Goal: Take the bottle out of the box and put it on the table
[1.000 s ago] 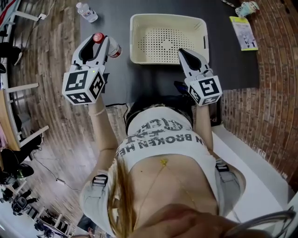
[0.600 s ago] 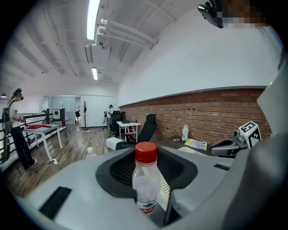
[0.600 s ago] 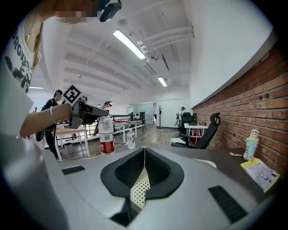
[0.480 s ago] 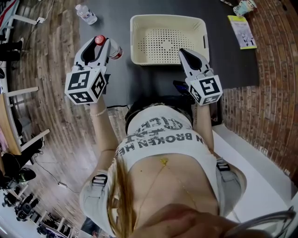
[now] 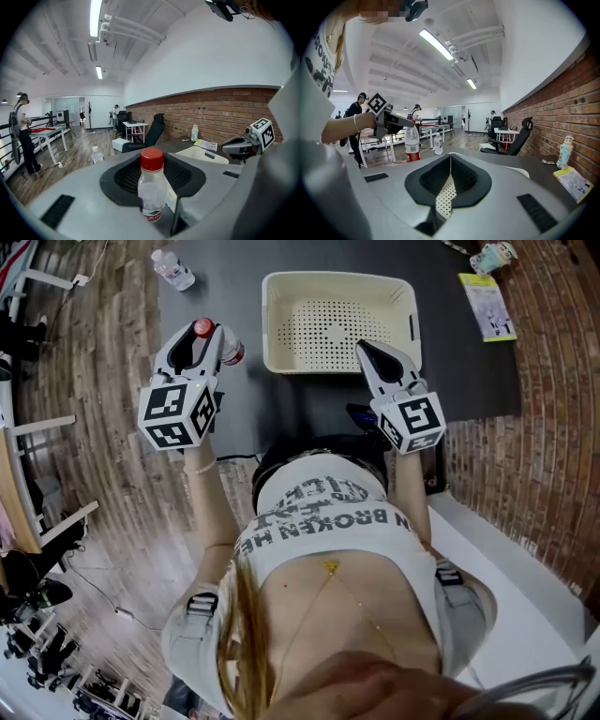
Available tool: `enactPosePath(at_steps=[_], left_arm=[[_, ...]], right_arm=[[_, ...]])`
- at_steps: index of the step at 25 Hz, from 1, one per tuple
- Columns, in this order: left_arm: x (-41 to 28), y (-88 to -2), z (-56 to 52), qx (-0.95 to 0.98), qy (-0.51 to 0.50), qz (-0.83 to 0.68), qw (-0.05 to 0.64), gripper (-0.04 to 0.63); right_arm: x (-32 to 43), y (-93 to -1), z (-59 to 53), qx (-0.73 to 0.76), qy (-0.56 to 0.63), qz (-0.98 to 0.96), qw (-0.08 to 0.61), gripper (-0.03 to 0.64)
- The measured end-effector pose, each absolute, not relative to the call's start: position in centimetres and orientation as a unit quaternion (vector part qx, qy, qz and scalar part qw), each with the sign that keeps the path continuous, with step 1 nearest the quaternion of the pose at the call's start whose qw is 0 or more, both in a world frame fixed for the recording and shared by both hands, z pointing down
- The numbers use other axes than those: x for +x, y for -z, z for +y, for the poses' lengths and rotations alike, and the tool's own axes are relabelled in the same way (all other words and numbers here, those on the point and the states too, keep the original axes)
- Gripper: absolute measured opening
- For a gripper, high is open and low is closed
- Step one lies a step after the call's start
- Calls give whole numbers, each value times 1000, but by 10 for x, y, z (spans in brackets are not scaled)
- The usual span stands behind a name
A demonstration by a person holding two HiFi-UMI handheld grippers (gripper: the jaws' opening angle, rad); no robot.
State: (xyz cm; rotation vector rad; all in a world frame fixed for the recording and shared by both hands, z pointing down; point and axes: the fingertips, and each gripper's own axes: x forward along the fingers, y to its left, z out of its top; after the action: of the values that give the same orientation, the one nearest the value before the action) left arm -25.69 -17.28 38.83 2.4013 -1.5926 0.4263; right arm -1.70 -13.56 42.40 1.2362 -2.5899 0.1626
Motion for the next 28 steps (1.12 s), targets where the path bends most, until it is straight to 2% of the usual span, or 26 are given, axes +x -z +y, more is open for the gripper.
enactPosePath(at_steps=[28], left_arm=[[-245, -489, -163, 802, -178, -547, 164, 153]], right_arm=[[-8, -436, -138, 424, -69, -893, 134, 9]])
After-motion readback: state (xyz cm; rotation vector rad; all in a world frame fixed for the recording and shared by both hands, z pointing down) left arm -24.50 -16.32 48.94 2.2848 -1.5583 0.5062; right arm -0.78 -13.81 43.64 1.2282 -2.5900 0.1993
